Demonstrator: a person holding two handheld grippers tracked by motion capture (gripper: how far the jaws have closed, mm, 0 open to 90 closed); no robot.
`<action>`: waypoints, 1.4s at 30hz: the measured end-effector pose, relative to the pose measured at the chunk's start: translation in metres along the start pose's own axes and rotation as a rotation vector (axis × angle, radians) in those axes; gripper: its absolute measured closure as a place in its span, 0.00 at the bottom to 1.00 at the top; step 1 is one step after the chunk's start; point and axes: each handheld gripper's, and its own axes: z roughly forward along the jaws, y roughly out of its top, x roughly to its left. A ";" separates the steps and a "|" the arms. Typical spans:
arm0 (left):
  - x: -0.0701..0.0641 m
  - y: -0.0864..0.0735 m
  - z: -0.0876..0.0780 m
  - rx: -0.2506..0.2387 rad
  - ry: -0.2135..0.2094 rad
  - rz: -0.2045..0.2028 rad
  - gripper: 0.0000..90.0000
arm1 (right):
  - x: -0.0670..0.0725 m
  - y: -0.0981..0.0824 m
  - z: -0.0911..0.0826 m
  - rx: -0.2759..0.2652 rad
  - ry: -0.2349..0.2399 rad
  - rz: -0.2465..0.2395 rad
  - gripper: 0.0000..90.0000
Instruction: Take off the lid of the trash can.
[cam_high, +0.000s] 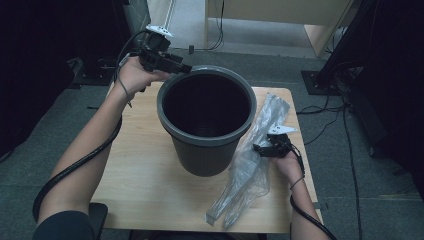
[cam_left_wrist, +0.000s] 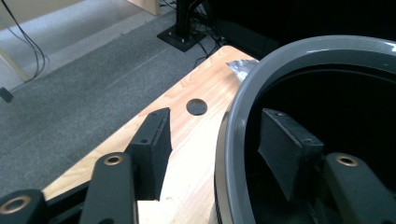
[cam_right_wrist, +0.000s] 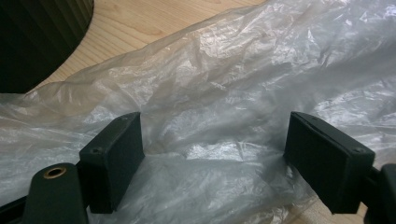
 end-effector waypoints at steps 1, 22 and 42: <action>-0.001 0.000 0.004 -0.005 -0.006 0.003 0.51 | 0.000 0.000 0.000 0.001 0.001 0.000 0.21; -0.005 -0.007 0.032 -0.004 -0.034 0.063 0.58 | 0.000 0.000 0.000 0.001 0.003 -0.001 0.21; -0.008 -0.009 0.026 -0.048 -0.039 0.092 0.77 | -0.001 0.000 0.000 -0.004 0.008 0.005 0.21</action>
